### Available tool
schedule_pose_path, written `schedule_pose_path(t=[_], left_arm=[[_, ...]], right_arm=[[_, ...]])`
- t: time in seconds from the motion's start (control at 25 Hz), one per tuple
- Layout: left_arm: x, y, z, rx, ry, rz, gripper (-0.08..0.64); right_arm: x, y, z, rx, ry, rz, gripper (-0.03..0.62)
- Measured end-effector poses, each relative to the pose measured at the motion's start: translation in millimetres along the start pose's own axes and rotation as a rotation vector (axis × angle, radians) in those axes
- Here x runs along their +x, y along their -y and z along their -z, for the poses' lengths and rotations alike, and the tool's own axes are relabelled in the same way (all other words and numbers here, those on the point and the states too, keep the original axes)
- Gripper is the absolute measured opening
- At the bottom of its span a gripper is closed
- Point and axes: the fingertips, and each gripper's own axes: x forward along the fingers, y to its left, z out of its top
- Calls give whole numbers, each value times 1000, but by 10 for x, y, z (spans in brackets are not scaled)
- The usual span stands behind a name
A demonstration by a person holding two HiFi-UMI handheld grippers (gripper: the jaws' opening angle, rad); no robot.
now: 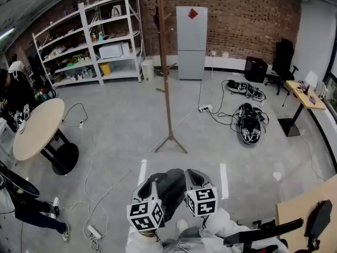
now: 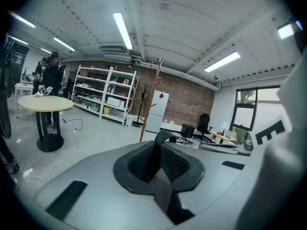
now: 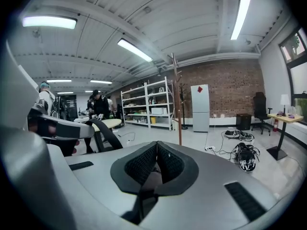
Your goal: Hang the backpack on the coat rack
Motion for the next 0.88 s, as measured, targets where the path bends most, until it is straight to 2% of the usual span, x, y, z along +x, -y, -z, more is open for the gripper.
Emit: schedule_pose_path(t=[0.88], left_arm=[[1237,-278,-329,-17,2,-3,25]], right_arm=[[1105,575,-180,-7,-27,20,12]])
